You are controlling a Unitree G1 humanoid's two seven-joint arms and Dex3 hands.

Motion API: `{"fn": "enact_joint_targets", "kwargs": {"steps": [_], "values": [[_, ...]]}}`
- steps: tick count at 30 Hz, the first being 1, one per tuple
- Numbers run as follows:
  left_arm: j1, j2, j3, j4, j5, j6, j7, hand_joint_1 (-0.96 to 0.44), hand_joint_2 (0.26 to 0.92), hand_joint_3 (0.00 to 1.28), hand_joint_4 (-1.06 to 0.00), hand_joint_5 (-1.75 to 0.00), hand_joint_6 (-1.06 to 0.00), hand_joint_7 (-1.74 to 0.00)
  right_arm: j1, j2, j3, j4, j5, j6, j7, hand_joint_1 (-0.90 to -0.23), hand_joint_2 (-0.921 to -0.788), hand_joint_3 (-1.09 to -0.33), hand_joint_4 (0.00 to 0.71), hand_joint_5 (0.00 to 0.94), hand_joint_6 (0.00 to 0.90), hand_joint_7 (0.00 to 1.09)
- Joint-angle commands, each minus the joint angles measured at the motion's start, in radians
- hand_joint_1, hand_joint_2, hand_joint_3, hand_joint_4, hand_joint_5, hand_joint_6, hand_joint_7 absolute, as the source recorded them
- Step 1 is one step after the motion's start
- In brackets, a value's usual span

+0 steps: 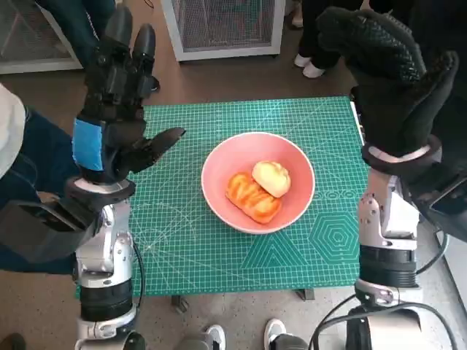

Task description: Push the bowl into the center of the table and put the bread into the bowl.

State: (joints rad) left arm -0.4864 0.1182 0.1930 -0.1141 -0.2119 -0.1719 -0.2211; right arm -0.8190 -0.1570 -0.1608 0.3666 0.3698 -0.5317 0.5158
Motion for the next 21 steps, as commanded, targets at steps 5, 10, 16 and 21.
{"fn": "enact_joint_targets", "kwargs": {"steps": [5, 10, 16, 21], "values": [[0.013, -0.005, -0.018, -0.033, 0.028, -0.029, 0.046, -0.44, 0.921, 0.07, -0.13, -0.02, -0.15, -0.16, -0.008, -0.006, 0.000, 0.028, -0.008, -0.010, 0.009, -0.631, -0.921, -0.768, 0.334, 0.000, 0.219, 0.42], [0.014, 0.003, -0.025, -0.034, 0.044, -0.040, 0.058, -0.44, 0.921, 0.11, -0.14, -0.02, -0.16, -0.16, -0.013, -0.008, 0.000, 0.040, -0.008, -0.015, 0.011, -0.632, -0.921, -0.769, 0.334, 0.000, 0.219, 0.42], [0.013, 0.012, -0.029, -0.035, 0.053, -0.046, 0.058, -0.43, 0.921, 0.13, -0.14, -0.02, -0.16, -0.16, -0.015, -0.006, 0.001, 0.049, -0.008, -0.019, 0.013, -0.639, -0.921, -0.768, 0.332, 0.000, 0.219, 0.42], [0.009, 0.024, -0.027, -0.029, 0.048, -0.047, 0.051, -0.44, 0.921, 0.14, -0.14, -0.02, -0.16, -0.16, -0.020, -0.007, 0.000, 0.048, -0.009, -0.016, 0.012, -0.640, -0.921, -0.767, 0.331, 0.000, 0.219, 0.42]]}}
